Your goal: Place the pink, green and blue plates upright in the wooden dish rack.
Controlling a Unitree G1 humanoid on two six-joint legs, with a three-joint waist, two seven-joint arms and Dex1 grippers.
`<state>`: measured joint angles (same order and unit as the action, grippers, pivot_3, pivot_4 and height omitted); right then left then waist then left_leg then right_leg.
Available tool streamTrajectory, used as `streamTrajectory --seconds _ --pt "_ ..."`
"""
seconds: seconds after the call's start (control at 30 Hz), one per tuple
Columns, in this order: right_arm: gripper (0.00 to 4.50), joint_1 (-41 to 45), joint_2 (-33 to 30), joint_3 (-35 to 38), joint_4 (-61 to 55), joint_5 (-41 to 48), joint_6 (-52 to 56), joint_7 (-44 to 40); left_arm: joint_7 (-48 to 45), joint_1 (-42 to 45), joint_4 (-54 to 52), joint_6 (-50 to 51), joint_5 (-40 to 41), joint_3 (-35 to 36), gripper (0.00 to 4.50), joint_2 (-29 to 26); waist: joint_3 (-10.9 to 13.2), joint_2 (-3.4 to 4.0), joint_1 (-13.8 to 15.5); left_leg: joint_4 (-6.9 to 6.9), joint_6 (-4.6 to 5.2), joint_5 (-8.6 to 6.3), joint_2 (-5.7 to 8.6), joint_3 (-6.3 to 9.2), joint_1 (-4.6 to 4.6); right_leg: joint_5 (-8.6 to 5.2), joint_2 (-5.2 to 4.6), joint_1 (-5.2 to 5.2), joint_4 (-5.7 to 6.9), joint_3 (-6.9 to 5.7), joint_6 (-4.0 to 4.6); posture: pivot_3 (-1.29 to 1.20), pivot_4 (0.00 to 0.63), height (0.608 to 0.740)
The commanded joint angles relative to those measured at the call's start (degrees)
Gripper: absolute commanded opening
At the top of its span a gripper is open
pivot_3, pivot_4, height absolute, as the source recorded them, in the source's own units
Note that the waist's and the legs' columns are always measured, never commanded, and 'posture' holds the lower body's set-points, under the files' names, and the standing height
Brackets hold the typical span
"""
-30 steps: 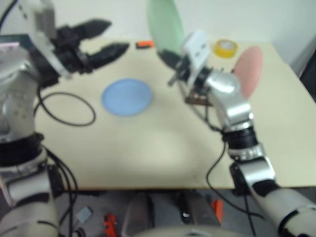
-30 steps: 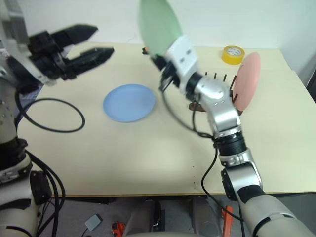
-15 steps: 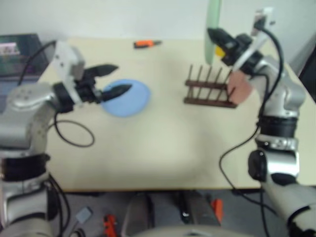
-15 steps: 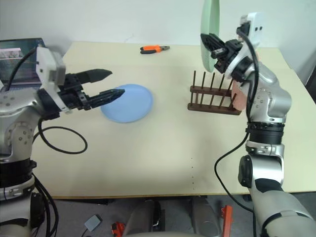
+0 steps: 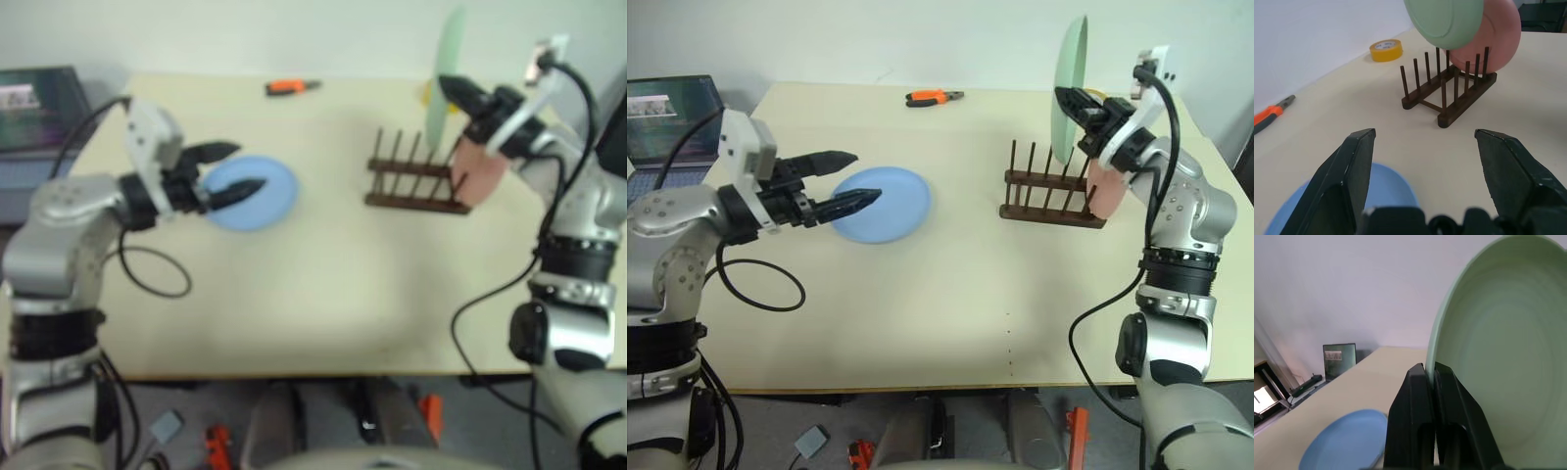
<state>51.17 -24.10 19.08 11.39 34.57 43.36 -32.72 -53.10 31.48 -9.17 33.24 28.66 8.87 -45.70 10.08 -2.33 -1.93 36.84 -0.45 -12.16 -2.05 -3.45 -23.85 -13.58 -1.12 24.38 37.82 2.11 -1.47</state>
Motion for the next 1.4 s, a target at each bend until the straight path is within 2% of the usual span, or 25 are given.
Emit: streamTrajectory --seconds 0.03,0.8,1.4 --pt "0.0 -0.6 -1.1 0.9 -2.2 1.9 0.8 -0.3 0.5 0.4 -1.0 -0.7 -0.6 0.0 3.56 -0.5 0.0 0.0 0.0 0.0 0.0 0.0 0.0 0.0 0.0 0.0 0.0 0.0 0.0 0.0 0.0 0.0 0.15 0.74" --pt "0.0 -1.3 -3.4 1.7 -4.4 6.8 1.5 -0.8 1.4 0.0 -1.7 0.0 -0.7 -0.4 3.56 -0.4 0.0 0.0 0.0 0.0 0.0 0.0 -0.11 -0.03 -0.01 -0.03 0.07 0.0 -0.08 0.0 -0.05 0.0 0.15 0.74" --pt "0.0 -2.5 -2.6 2.9 -3.1 10.5 2.5 -1.4 1.4 -0.1 -1.1 -0.2 -0.9 -0.8 3.56 -0.5 0.0 0.0 0.0 -0.01 0.0 0.0 -0.15 -0.05 -0.02 -0.05 0.1 0.0 -0.1 0.0 -0.07 0.0 0.15 0.74"
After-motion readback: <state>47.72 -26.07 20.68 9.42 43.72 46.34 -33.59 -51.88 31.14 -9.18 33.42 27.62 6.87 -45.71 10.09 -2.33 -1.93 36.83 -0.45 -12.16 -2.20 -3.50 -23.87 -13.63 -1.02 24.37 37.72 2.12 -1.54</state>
